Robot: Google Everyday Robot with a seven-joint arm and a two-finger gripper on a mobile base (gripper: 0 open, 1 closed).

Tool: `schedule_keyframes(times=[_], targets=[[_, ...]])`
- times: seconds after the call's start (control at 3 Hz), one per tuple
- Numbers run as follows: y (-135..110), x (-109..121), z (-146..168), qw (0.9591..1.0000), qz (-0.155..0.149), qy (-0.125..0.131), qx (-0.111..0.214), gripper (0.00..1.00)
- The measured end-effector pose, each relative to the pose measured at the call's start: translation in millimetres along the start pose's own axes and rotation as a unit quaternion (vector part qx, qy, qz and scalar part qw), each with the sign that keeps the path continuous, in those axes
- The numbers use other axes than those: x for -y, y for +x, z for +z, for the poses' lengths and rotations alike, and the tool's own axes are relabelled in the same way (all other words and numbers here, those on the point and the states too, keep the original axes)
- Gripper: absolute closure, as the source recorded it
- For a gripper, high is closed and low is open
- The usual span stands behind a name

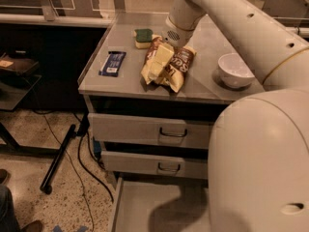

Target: Place brown chip bag into bottom drawer

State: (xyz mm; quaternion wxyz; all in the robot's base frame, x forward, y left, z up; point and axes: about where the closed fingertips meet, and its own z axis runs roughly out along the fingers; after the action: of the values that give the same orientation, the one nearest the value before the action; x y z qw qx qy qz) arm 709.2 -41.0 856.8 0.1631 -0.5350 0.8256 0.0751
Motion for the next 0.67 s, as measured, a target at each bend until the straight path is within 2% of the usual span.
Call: schedule_keyframes(times=[0.67], targets=[[0.0, 0.0, 0.3, 1.0, 0.0, 0.0, 0.0, 0.5]])
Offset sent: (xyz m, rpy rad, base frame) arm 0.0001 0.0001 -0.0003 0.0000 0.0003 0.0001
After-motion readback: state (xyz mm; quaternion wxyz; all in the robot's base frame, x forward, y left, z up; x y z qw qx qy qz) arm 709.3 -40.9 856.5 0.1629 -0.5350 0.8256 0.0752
